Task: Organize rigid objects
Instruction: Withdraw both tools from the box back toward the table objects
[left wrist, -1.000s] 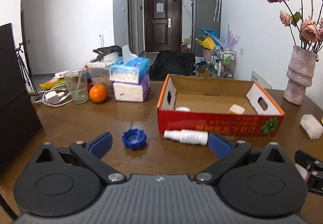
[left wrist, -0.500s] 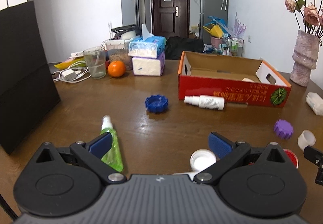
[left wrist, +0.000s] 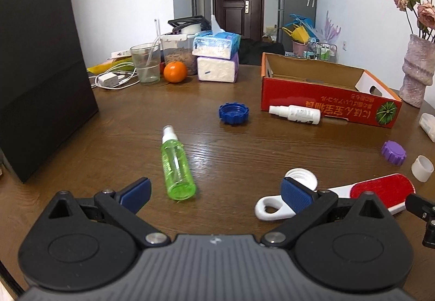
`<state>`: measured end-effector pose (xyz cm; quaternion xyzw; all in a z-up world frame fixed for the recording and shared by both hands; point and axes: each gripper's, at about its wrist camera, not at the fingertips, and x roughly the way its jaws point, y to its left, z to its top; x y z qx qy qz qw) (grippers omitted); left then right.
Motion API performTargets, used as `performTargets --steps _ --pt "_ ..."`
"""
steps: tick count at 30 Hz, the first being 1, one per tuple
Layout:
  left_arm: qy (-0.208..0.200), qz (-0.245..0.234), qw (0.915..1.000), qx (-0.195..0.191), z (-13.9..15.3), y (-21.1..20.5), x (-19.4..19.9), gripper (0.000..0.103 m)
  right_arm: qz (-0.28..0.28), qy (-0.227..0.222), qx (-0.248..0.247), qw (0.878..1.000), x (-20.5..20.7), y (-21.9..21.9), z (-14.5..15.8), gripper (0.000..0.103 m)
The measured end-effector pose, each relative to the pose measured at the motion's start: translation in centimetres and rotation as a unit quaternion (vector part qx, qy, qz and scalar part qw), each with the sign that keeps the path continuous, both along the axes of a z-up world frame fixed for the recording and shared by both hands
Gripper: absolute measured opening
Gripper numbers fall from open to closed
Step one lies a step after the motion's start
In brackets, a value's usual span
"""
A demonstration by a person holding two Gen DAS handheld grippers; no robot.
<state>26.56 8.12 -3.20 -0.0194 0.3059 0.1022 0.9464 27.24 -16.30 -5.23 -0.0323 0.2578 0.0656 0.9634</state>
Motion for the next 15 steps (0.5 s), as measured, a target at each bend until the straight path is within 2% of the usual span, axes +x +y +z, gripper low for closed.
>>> performTargets --steps 15 --pt "0.008 0.028 0.9995 -0.007 -1.0 3.6 -0.4 0.103 0.066 0.030 -0.030 0.997 3.3 4.5 -1.5 0.103"
